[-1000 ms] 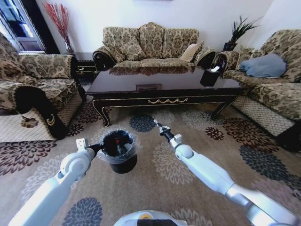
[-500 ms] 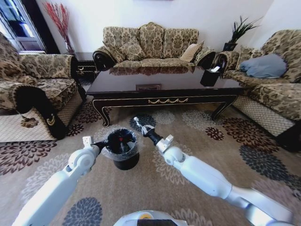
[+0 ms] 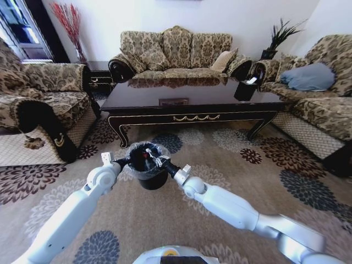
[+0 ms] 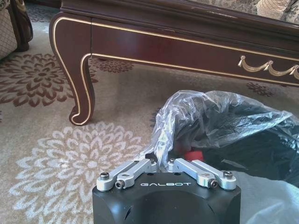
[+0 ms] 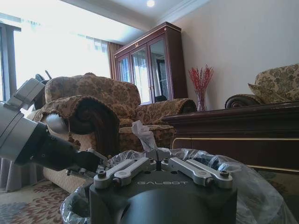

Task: Move to the front of the table and pick up the trash from the floor, then place it into the trash bin.

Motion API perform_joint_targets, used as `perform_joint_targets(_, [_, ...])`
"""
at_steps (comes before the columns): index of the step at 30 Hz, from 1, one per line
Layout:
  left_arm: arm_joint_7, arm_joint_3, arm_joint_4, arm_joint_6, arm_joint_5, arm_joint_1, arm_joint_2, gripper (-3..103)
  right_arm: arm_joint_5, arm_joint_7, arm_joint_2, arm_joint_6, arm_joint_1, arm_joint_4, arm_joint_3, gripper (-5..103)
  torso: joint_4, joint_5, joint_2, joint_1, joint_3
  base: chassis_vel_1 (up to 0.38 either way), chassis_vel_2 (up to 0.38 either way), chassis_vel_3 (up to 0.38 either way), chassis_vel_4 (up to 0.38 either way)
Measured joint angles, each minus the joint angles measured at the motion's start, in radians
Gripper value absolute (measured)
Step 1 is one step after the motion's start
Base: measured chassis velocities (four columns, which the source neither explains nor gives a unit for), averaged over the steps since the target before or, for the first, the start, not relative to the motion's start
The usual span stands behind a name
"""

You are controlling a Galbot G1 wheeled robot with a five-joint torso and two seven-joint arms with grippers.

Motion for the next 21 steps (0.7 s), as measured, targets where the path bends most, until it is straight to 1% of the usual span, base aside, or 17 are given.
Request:
perform_joint_targets(2, [0.002, 0.0, 0.002, 0.0, 0.0, -0.002, 0.0, 4, 0.003, 0.002, -0.001, 0.0, 0.002, -0.003, -0.001, 9, 0.0001, 0.0, 0.0, 0.0, 0.0, 0.0, 0.0, 0.0, 0.0])
perform_joint_targets(3, [0.002, 0.0, 0.002, 0.0, 0.0, -0.002, 0.0, 4, 0.003, 0.002, -0.001, 0.0, 0.002, -0.003, -0.001, 9, 0.0001, 0.0, 0.0, 0.0, 0.0, 0.0, 0.0, 0.0, 0.0])
perform_joint_targets(5, [0.005, 0.001, 0.003, 0.0, -0.001, -0.008, 0.002, 4, 0.007, 0.003, -0.005, 0.0, 0.004, -0.004, 0.0, 20, -0.0002, 0.0, 0.0, 0.0, 0.0, 0.0, 0.0, 0.0, 0.0])
perform_joint_targets(6, [0.005, 0.001, 0.003, 0.0, -0.003, -0.014, 0.006, 4, 0.009, 0.003, -0.014, 0.0, 0.005, -0.002, 0.005, 31, -0.0003, 0.0, 0.0, 0.0, 0.0, 0.0, 0.0, 0.0, 0.0])
perform_joint_targets(7, [0.005, 0.001, 0.003, 0.0, -0.005, -0.014, 0.007, 4, 0.009, 0.003, -0.016, 0.0, 0.005, -0.001, 0.007, 37, -0.0003, 0.0, 0.0, 0.0, 0.0, 0.0, 0.0, 0.0, 0.0])
perform_joint_targets(8, [0.005, 0.001, 0.003, 0.0, -0.005, -0.014, 0.007, 4, 0.009, 0.003, -0.016, 0.0, 0.005, -0.001, 0.007, 37, -0.0003, 0.0, 0.0, 0.0, 0.0, 0.0, 0.0, 0.0, 0.0])
perform_joint_targets(11, [0.004, -0.008, 0.001, 0.0, -0.004, -0.001, 0.01, 4, 0.01, 0.004, -0.026, 0.0, 0.002, 0.006, 0.022, 52, -0.0003, 0.0001, 0.0, 0.0, 0.0, 0.0, 0.0, 0.0, 0.0])
perform_joint_targets(13, [0.004, -0.014, 0.0, 0.0, -0.001, 0.008, 0.011, 4, 0.013, 0.004, -0.03, 0.0, 0.001, 0.01, 0.03, 52, -0.0003, 0.0001, 0.0, 0.0, 0.0, 0.0, 0.0, 0.0, 0.0])
perform_joint_targets(15, [-0.001, -0.038, -0.004, 0.004, 0.009, 0.038, 0.009, 4, 0.023, 0.008, -0.039, 0.001, -0.003, 0.024, 0.056, 63, -0.0002, 0.0, 0.0, 0.0, 0.0, 0.0, 0.0, 0.0, 0.0])
perform_joint_targets(16, [-0.001, -0.038, -0.004, 0.004, 0.009, 0.038, 0.009, 4, 0.023, 0.008, -0.039, 0.001, -0.003, 0.024, 0.056, 63, -0.0002, 0.0, 0.0, 0.0, 0.0, 0.0, 0.0, 0.0, 0.0])
perform_joint_targets(20, [-0.031, -0.097, -0.012, 0.009, 0.022, 0.099, 0.021, 4, 0.024, 0.045, -0.055, 0.0, -0.014, 0.029, 0.142, 85, -0.0001, 0.0, 0.0, 0.0, 0.0, 0.0, 0.0, 0.0, 0.0])
perform_joint_targets(21, [-0.031, -0.097, -0.012, 0.009, 0.022, 0.099, 0.021, 4, 0.024, 0.045, -0.055, 0.0, -0.014, 0.029, 0.142, 85, -0.0001, 0.0, 0.0, 0.0, 0.0, 0.0, 0.0, 0.0, 0.0])
